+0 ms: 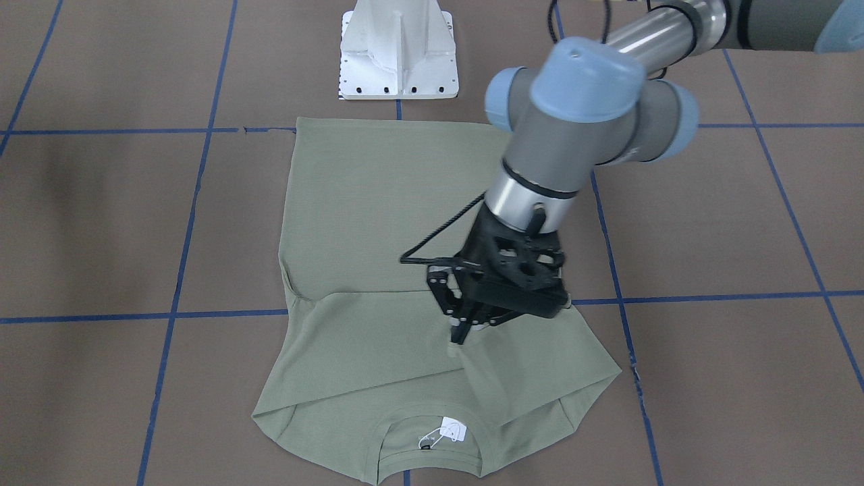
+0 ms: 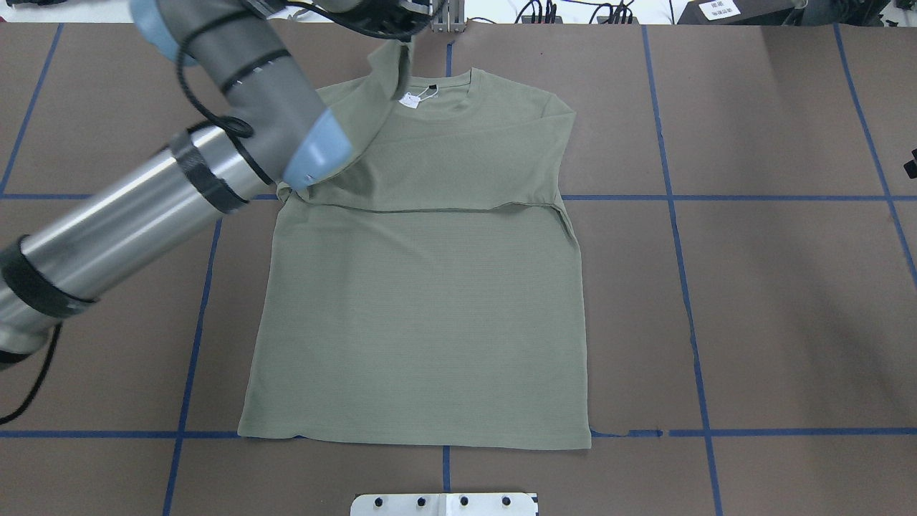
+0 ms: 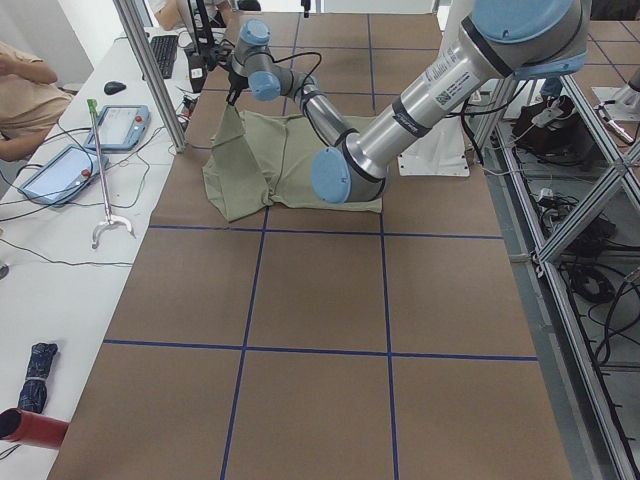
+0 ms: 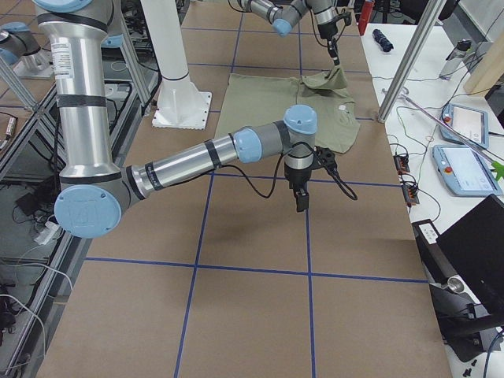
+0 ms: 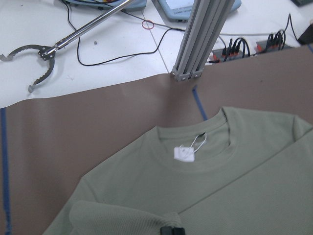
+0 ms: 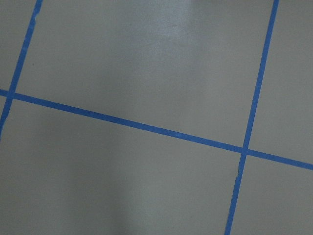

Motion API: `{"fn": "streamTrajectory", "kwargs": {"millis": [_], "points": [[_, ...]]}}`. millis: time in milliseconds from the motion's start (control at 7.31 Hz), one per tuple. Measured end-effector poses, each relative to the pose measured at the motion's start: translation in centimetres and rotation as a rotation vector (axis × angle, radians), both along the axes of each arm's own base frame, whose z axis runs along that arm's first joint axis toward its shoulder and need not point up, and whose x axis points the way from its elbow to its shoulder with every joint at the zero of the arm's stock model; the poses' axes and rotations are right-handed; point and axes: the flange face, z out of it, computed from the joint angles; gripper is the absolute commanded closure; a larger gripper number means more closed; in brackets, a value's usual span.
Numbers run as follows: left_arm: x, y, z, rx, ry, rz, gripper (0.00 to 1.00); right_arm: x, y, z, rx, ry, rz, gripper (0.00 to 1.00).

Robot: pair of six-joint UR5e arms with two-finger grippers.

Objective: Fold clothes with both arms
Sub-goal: 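Fold the other sleeve across the shirt body with the left gripper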

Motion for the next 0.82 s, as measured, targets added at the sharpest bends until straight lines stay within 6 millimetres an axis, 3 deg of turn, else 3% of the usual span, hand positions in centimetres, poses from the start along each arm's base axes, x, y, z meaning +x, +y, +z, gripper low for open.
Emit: {"fn": "streamTrajectory", "kwargs": {"millis": [273,410,547,684,820], "points": [[12.6,6.9,0.1,0.082,-0.027,-0.026,1.00,0.1,0.0,-0.1,-0.002,-0.001,0.007,0.00],[16.6,9.6,0.3,0.120,-0.022,-0.019,1.00,0.1,0.1,0.0,-0.003,0.000,0.008,0.00],[19.4,11.3,-0.4,0.143,-0.014,-0.004,1.00,0.1,0.1,0.0,-0.002,0.000,0.009,0.00],[21.2,12.0,-1.5,0.154,-0.008,0.008,0.01,0.1,0.1,0.0,-0.002,0.001,0.010,0.00],[21.8,12.3,-2.2,0.164,0.019,0.011,0.00,0.1,0.0,0.0,-0.003,0.000,0.012,0.00]]}}
